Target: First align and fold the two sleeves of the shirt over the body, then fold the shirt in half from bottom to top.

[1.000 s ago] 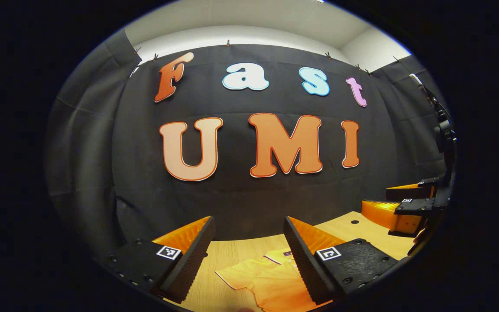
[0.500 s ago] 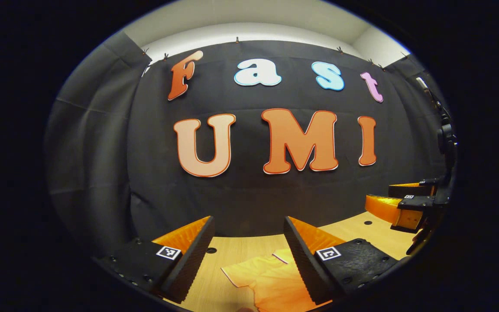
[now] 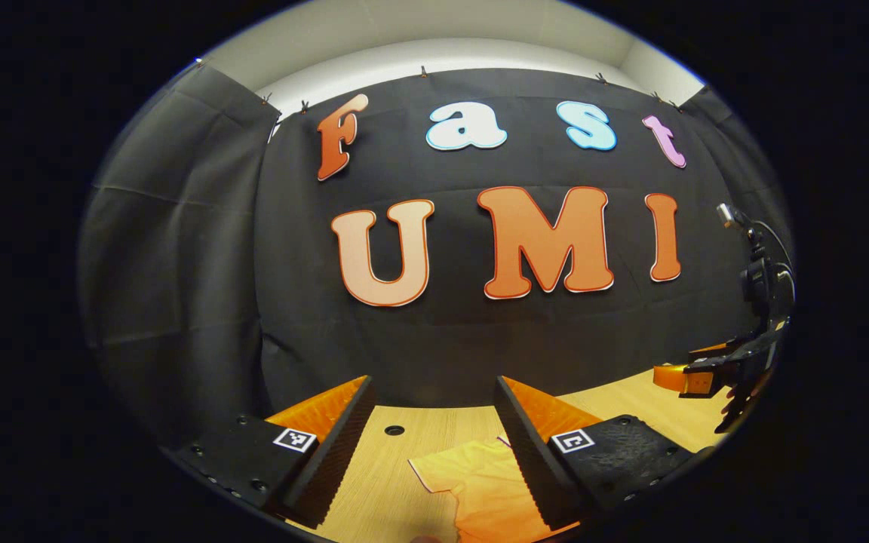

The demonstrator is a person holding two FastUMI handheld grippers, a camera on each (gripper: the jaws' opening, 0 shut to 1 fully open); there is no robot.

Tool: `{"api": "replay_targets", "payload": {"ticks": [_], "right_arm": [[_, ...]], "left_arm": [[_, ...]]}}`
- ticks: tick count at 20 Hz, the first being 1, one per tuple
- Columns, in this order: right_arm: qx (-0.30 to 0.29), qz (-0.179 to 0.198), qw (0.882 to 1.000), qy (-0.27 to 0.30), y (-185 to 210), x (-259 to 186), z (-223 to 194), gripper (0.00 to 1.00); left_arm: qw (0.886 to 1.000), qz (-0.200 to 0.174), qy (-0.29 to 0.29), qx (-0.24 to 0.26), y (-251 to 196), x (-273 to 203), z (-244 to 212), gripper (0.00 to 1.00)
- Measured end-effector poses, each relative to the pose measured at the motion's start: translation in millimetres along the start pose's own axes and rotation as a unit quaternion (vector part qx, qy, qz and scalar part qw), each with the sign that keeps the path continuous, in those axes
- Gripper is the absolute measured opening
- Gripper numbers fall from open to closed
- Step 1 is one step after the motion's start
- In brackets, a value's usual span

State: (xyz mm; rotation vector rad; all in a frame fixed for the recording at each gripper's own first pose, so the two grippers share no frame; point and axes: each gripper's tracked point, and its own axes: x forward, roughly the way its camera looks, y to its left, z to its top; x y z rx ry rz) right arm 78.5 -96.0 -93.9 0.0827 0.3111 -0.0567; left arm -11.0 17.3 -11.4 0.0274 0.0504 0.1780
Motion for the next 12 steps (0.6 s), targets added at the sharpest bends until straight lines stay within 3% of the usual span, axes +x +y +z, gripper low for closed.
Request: {"api": "replay_targets", "payload": {"ticks": [4,7,12], "right_arm": [[-0.001,-0.020,0.996,0.091,-40.2,26.8,-43.3,0.98],[0.026,-0.014,0.984,0.174,-56.8,50.2,-82.9,0.98],[0.092,-0.015,0.940,0.329,-89.5,88.6,-150.5,0.96]], "left_arm": [[1.000,0.015,0.019,-0.008,1.3,-7.0,-11.7,0.97],[0.999,0.024,0.027,-0.009,-0.1,-11.6,-15.5,0.97],[0.998,0.026,0.055,-0.014,-7.1,-18.7,-28.9,0.97]]}}
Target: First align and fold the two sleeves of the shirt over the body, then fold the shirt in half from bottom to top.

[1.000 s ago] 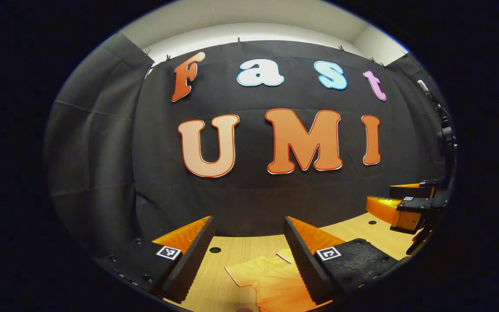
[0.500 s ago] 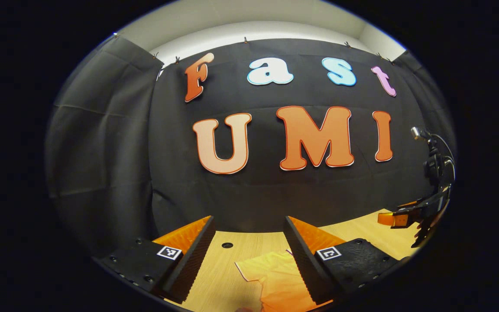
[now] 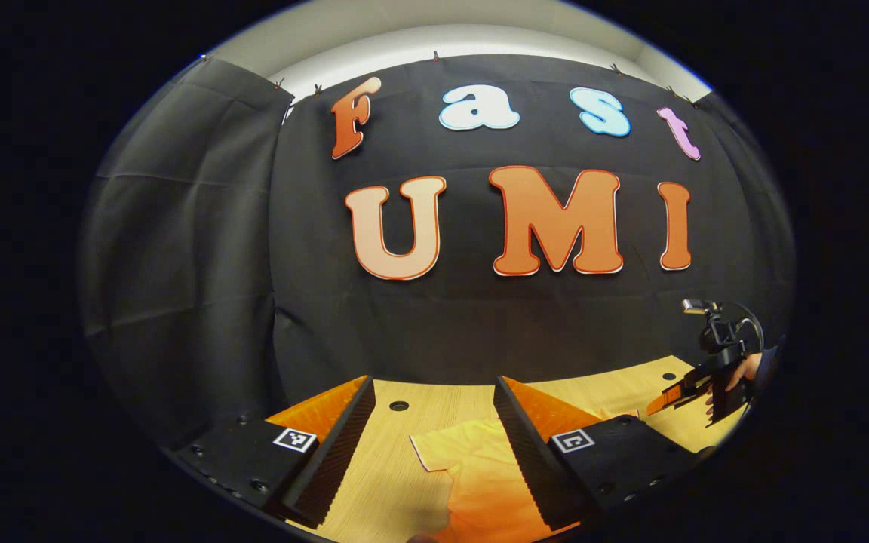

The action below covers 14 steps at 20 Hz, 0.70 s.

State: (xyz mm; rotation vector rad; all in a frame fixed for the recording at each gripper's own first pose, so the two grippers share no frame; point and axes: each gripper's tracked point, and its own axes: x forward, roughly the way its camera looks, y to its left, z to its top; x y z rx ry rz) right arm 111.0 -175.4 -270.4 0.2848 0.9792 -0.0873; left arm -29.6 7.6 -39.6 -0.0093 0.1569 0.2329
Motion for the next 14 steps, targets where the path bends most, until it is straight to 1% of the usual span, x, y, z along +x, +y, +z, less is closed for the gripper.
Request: {"api": "replay_targets", "payload": {"ticks": [2,3,4,5,7,8,10,11,12,14], "right_arm": [[0.022,0.005,0.998,0.051,-10.0,22.4,-2.7,0.93],[0.019,-0.003,0.998,0.065,-18.8,33.5,-0.2,0.88],[0.010,-0.014,0.997,0.082,-28.1,46.8,-1.3,0.87],[0.004,-0.026,0.995,0.096,-35.9,56.1,-0.8,0.81],[0.001,-0.026,0.991,0.132,-34.0,67.0,-7.5,0.78],[-0.001,-0.021,0.990,0.142,-31.0,73.5,-8.2,0.77],[-0.005,-0.025,0.988,0.154,-29.9,83.3,-10.5,0.69],[-0.012,-0.034,0.987,0.155,-33.8,87.7,-9.2,0.67],[-0.017,-0.046,0.986,0.161,-37.7,92.1,-10.1,0.67],[-0.028,-0.062,0.986,0.155,-40.9,98.8,-4.8,0.66]], "left_arm": [[1.000,0.004,0.014,0.000,1.5,-5.6,-7.9,0.98],[1.000,0.007,0.019,0.001,1.1,-8.0,-11.4,0.97],[1.000,0.009,0.023,0.003,0.9,-10.6,-13.5,0.97],[1.000,0.011,0.026,0.004,1.3,-12.1,-13.9,0.97],[0.999,0.012,0.033,0.003,-0.3,-17.4,-17.5,0.97],[0.999,0.013,0.036,0.003,-1.3,-19.7,-20.9,0.98],[0.999,0.014,0.043,-0.001,-1.9,-23.3,-22.8,0.97],[0.999,0.015,0.047,-0.002,-2.9,-23.6,-24.4,0.97],[0.998,0.015,0.054,0.000,-4.0,-26.3,-28.7,0.97],[0.998,0.012,0.063,0.015,-8.9,-31.6,-34.0,0.97]]}}
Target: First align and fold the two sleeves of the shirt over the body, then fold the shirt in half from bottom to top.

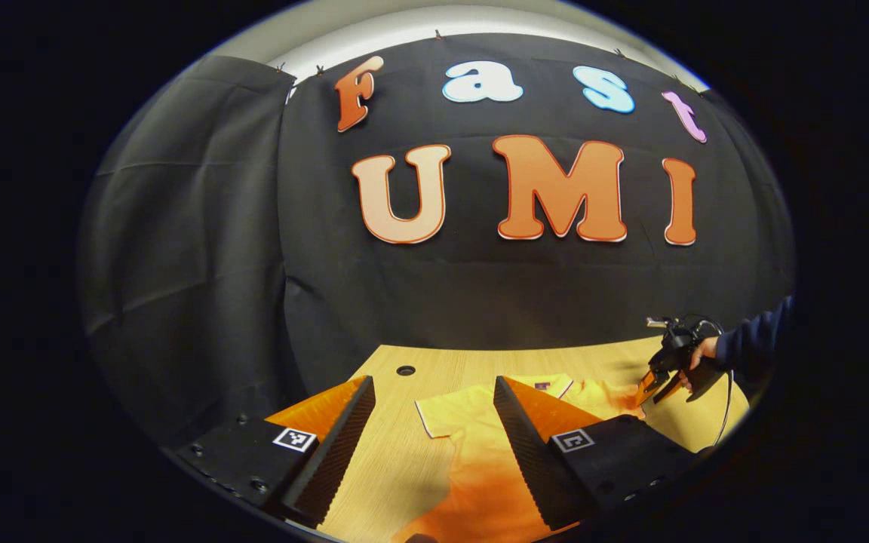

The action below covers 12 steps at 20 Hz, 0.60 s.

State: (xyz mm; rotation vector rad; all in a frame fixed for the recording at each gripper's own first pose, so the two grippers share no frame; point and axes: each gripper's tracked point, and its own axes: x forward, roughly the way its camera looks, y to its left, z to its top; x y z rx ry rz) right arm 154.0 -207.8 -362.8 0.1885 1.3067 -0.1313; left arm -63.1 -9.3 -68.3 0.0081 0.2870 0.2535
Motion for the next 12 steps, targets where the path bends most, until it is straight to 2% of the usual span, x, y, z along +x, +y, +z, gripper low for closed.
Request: {"api": "replay_targets", "payload": {"ticks": [4,5,7,8,10,11,12], "right_arm": [[-0.002,-0.021,1.000,-0.015,-0.8,10.6,13.9,0.65],[0.008,-0.026,1.000,-0.008,-0.1,13.2,10.9,0.42],[0.011,-0.003,1.000,0.018,11.2,17.0,2.8,0.34],[0.003,-0.006,1.000,0.018,11.5,18.3,3.0,0.29],[-0.006,-0.010,1.000,0.010,10.2,18.4,7.3,0.28],[0.003,-0.016,1.000,0.012,7.6,20.6,6.8,0.33],[0.004,-0.016,1.000,0.010,8.3,20.1,6.7,0.23]], "left_arm": [[1.000,0.002,0.011,0.011,-3.4,-10.6,-8.1,0.97],[1.000,0.003,0.015,0.011,-3.2,-12.1,-10.6,0.97],[1.000,0.008,0.018,0.014,0.2,-15.2,-10.7,0.96],[1.000,0.012,0.018,0.015,1.9,-17.4,-11.5,0.96],[1.000,0.014,0.022,0.015,2.6,-18.9,-13.5,0.97],[1.000,0.014,0.024,0.013,2.4,-20.0,-14.1,0.96],[1.000,0.013,0.027,0.009,1.9,-19.1,-18.3,0.96]]}}
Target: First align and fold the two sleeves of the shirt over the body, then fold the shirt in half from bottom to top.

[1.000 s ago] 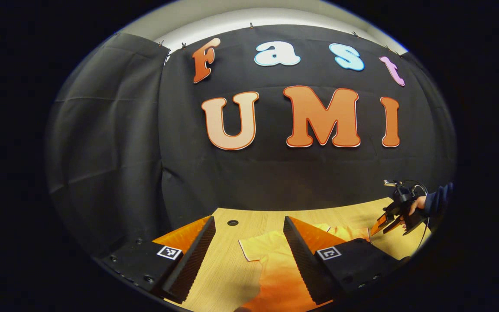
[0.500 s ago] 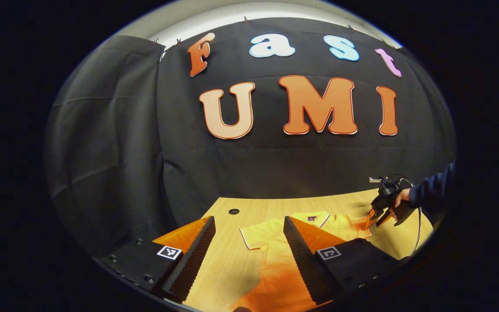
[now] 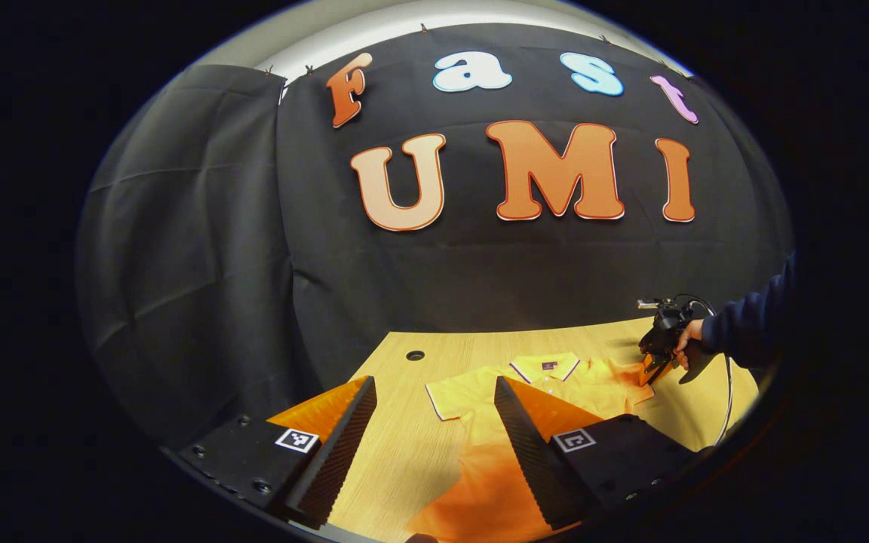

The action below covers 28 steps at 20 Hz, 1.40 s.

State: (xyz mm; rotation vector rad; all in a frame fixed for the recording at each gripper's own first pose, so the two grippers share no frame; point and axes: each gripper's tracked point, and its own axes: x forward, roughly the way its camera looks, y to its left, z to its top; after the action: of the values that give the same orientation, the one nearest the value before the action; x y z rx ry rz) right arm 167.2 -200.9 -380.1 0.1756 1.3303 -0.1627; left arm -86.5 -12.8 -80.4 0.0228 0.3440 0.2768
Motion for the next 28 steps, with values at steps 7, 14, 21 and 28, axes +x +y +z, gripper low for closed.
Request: {"api": "replay_targets", "payload": {"ticks": [7,14,21,28], "right_arm": [[-0.003,0.050,0.998,-0.035,23.5,-29.3,15.4,0.06],[-0.037,0.067,0.995,-0.063,68.4,-63.2,19.8,0.05],[-0.046,0.112,0.990,-0.074,140.5,-89.8,23.0,0.06],[-0.061,0.125,0.986,-0.087,162.5,-110.4,8.7,0.46]], "left_arm": [[1.000,-0.010,0.002,-0.010,0.0,8.8,0.9,0.96],[1.000,-0.016,0.008,-0.026,14.2,21.1,-4.3,0.96],[0.998,-0.024,0.019,-0.054,39.7,29.6,-14.8,0.96],[0.992,-0.047,0.080,-0.081,54.9,79.3,-36.7,0.97]]}}
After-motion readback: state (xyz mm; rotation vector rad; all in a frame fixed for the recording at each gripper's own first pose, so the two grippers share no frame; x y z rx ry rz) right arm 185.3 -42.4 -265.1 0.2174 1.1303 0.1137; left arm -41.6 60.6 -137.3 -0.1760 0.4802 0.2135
